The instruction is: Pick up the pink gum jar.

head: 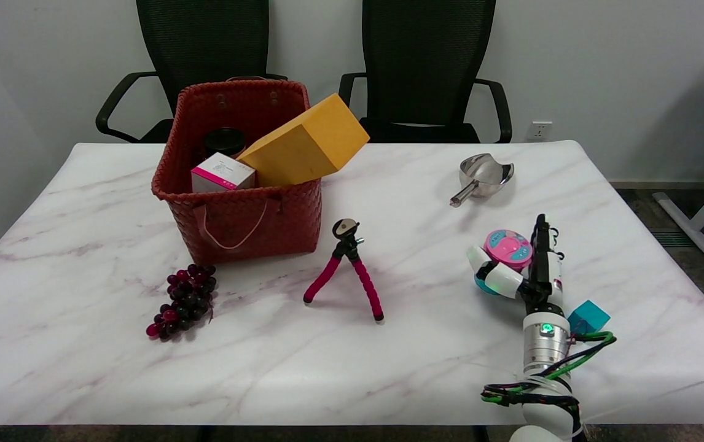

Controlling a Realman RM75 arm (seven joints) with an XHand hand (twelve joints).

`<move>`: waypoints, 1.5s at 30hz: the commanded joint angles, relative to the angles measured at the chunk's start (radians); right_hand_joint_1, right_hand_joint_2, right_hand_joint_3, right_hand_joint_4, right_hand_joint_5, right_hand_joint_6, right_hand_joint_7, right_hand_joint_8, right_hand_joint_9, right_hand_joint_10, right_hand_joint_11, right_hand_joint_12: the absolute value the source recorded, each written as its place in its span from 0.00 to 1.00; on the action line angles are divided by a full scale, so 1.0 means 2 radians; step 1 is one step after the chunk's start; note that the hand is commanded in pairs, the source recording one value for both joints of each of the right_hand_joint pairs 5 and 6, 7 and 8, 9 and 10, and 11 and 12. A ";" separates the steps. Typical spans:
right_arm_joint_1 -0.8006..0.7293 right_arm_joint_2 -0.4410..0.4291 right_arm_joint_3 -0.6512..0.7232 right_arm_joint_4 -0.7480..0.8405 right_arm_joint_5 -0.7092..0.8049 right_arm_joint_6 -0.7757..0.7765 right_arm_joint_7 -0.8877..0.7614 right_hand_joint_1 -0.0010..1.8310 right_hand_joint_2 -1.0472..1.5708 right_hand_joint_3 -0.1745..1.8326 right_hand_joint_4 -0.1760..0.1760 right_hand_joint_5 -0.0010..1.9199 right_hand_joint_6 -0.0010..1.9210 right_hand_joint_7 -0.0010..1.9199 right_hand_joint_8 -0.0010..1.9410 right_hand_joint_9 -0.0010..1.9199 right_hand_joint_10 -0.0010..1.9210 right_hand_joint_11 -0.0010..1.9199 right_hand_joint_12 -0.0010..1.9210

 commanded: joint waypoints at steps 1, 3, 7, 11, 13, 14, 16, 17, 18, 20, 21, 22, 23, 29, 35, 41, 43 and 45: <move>0.009 0.000 0.015 -0.016 -0.004 -0.039 0.023 0.64 0.57 0.44 0.50 0.00 0.00 0.00 0.00 0.00 0.00 0.00 0.00; 0.010 0.000 0.015 -0.018 -0.004 -0.041 0.035 0.64 0.57 0.44 0.50 0.00 0.00 0.00 0.00 0.00 0.00 0.00 0.00; 0.011 0.000 0.015 -0.019 -0.004 -0.042 0.044 0.64 0.59 0.42 0.50 0.00 0.00 0.00 0.00 0.01 0.01 0.00 0.00; 0.012 0.000 0.015 -0.020 -0.004 -0.041 0.044 0.64 0.60 0.42 0.50 0.00 0.00 0.01 0.01 0.04 0.04 0.00 0.00; 0.013 0.000 0.015 -0.020 -0.004 -0.039 0.044 0.64 0.60 0.42 0.50 0.00 0.00 0.06 0.06 0.08 0.08 0.00 0.00; 0.014 0.000 0.015 -0.020 -0.004 -0.038 0.044 0.64 0.60 0.41 0.50 0.00 0.00 0.09 0.09 0.10 0.10 0.00 0.00; 0.015 0.000 0.015 -0.020 -0.004 -0.038 0.044 0.64 0.61 0.41 0.50 0.00 0.00 0.18 0.18 0.15 0.15 0.01 0.01; 0.016 0.001 0.015 -0.020 -0.004 -0.038 0.044 0.64 0.61 0.41 0.50 0.00 0.00 0.21 0.21 0.17 0.17 0.03 0.03; 0.016 0.001 0.016 -0.020 -0.004 -0.038 0.044 0.64 0.62 0.41 0.50 0.00 0.00 0.23 0.23 0.19 0.19 0.05 0.05; 0.016 0.001 0.018 -0.020 -0.005 -0.038 0.044 0.64 0.62 0.41 0.50 0.05 0.05 0.28 0.28 0.22 0.22 0.08 0.08; 0.017 0.000 0.018 -0.020 -0.005 -0.038 0.044 0.64 0.62 0.41 0.50 0.08 0.08 0.30 0.30 0.24 0.24 0.10 0.10; 0.017 0.000 0.018 -0.020 -0.006 -0.038 0.044 0.64 0.62 0.41 0.50 0.12 0.12 0.32 0.31 0.25 0.25 0.11 0.11; 0.017 0.000 0.018 -0.020 -0.006 -0.038 0.045 0.64 0.63 0.41 0.50 0.15 0.15 0.33 0.33 0.26 0.26 0.13 0.13; 0.019 0.000 0.020 -0.020 -0.010 -0.037 0.046 0.64 0.65 0.41 0.50 0.37 0.37 0.44 0.43 0.35 0.35 0.21 0.21; 0.021 0.001 0.021 -0.020 -0.010 -0.037 0.056 0.64 0.69 0.41 0.50 0.56 0.56 0.50 0.49 0.41 0.41 0.27 0.27; 0.023 0.001 0.021 -0.017 -0.012 -0.037 0.057 0.65 0.75 0.42 0.50 0.62 0.62 0.57 0.56 0.47 0.47 0.37 0.37; 0.025 0.001 0.021 -0.016 -0.017 -0.035 0.057 0.65 0.79 0.44 0.50 0.63 0.63 0.59 0.59 0.52 0.52 0.45 0.45; 0.027 0.002 0.022 -0.014 -0.024 -0.031 0.062 0.65 0.82 0.44 0.50 0.64 0.64 0.61 0.60 0.55 0.55 0.51 0.51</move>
